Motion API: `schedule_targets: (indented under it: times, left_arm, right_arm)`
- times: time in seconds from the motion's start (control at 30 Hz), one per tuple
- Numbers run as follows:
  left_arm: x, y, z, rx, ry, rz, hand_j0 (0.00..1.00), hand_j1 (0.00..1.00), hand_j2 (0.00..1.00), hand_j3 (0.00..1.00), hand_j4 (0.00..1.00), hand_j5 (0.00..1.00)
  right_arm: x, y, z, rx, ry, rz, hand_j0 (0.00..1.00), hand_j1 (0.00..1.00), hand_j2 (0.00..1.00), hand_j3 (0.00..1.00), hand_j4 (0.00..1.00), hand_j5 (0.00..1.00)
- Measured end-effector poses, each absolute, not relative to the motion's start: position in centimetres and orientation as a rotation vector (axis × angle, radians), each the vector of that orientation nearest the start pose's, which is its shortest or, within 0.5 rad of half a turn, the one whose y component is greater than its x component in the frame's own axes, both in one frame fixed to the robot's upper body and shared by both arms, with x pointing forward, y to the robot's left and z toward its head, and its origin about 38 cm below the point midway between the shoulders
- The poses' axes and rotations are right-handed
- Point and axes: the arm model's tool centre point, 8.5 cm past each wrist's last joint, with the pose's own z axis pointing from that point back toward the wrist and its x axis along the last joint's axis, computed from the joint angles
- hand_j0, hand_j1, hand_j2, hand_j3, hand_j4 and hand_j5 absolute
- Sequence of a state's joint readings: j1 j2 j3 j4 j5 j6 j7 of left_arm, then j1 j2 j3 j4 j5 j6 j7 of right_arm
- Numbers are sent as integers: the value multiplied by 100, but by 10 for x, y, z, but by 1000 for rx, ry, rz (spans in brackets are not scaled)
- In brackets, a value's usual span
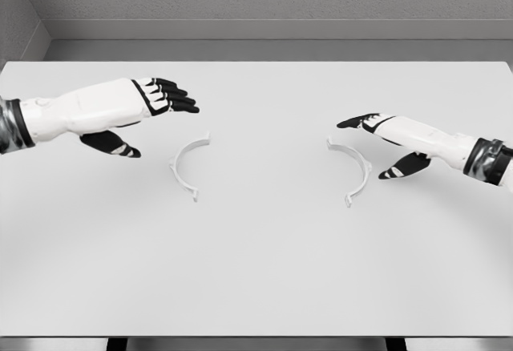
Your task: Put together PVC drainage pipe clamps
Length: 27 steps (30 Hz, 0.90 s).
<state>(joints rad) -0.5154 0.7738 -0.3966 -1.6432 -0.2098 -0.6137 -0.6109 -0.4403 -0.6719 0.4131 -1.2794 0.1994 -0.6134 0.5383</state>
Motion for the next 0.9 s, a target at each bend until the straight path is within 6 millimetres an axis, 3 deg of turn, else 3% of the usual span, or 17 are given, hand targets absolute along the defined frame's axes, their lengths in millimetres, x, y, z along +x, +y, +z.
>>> schedule_targets:
  times: [0.1, 0.23, 0.53, 0.67, 0.9]
  left_arm:
    - [405, 255, 250, -295, 2424, 2690, 100, 100, 100, 100, 100, 100]
    - [407, 247, 246, -266, 2461, 2663, 100, 100, 100, 100, 100, 100]
    - [418, 255, 243, -360, 2423, 2714, 100, 100, 100, 100, 100, 100]
    - [427, 260, 254, -431, 2407, 2714, 100, 100, 100, 100, 100, 100]
    - [428, 264, 239, -469, 2336, 2793, 100, 100, 100, 100, 100, 100]
  right_arm:
    - [426, -318, 149, -142, -1540, 1661, 100, 100, 100, 100, 100, 100]
    - [423, -314, 144, -122, -1532, 1667, 100, 100, 100, 100, 100, 100]
    - [421, -303, 137, -82, -1530, 1676, 100, 100, 100, 100, 100, 100]
    - [422, -293, 134, -55, -1535, 1682, 100, 100, 100, 100, 100, 100]
    - [422, -282, 131, -27, -1544, 1687, 100, 100, 100, 100, 100, 100]
